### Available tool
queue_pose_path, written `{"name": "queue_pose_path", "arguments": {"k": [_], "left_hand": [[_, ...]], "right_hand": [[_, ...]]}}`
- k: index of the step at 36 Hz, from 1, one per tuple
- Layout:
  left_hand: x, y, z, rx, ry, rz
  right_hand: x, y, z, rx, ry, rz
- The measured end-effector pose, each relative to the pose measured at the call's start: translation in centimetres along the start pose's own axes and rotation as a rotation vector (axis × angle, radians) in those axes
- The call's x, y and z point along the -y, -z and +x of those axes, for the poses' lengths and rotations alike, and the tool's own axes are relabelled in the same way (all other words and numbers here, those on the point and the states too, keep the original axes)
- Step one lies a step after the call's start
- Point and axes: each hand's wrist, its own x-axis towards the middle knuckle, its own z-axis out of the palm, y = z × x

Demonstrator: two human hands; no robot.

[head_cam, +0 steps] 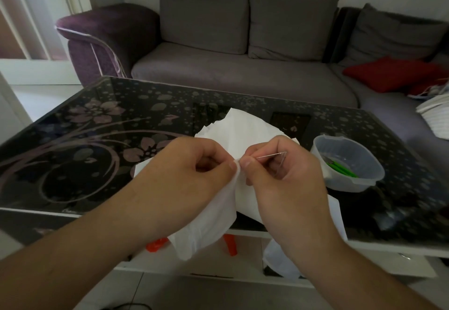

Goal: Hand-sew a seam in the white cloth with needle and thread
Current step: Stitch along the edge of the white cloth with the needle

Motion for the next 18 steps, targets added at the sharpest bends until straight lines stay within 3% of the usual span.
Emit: {"name": "queue_pose_path", "arguments": {"k": [6,18], "left_hand": [[0.0,-0.1,0.1,-0.045,-0.008,0.179],[0.0,0.2,0.3,-0.027,0.015,0.208]], "right_hand": [[0.0,0.5,0.4,0.076,-0.118,0.083],[-0.2,1.1,1.4,0.255,-0.215,0.262]]}}
